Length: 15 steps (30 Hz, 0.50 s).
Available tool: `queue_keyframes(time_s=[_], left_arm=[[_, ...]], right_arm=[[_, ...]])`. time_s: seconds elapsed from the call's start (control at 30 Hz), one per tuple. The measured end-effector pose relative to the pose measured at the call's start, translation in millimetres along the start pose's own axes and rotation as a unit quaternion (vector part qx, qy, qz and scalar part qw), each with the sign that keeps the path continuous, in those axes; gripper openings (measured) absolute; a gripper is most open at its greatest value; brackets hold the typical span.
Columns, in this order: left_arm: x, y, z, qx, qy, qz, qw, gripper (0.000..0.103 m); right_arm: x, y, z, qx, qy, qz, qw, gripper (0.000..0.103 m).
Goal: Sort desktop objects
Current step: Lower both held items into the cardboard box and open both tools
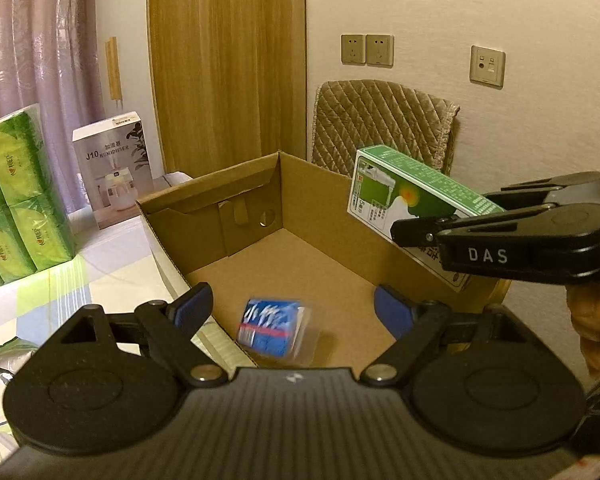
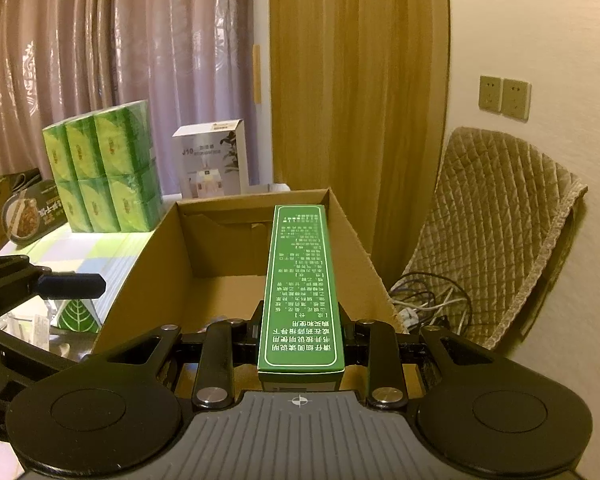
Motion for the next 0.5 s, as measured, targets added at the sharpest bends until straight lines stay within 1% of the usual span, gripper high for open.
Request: queue_keyframes(time_s=[0.37,0.43,0.5], left_arm=[[1.9,0.7,2.1,0.003,-0.004,-0.004,1.0,0.085],[2.0,0.4,2.8,0.004,-0.004,-0.005,1.0,0.085],[2.2,0.5,3.6,0.005,-0.004,-0.008,0.9999,0.085]], right_arm=[[1.1,-0.9,0.5,0.002,0.002,-0.005,1.0,0.028],[0.1,-1.5,0.3,0.004,0.008,-0.006,1.0,0.028],[-0.9,-3.2,0.3,0.003,0.011,-0.004,1.0,0.031]])
Point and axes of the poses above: each gripper's, at about its wrist camera, not at the fingertips, and x roughly the way its jaws point, y to its right, z to its underside, the point moved 4 cm from there along x, roughly the way its jaws point, and after that the axes turned 15 degrees about -x, right-handed, at the moved point
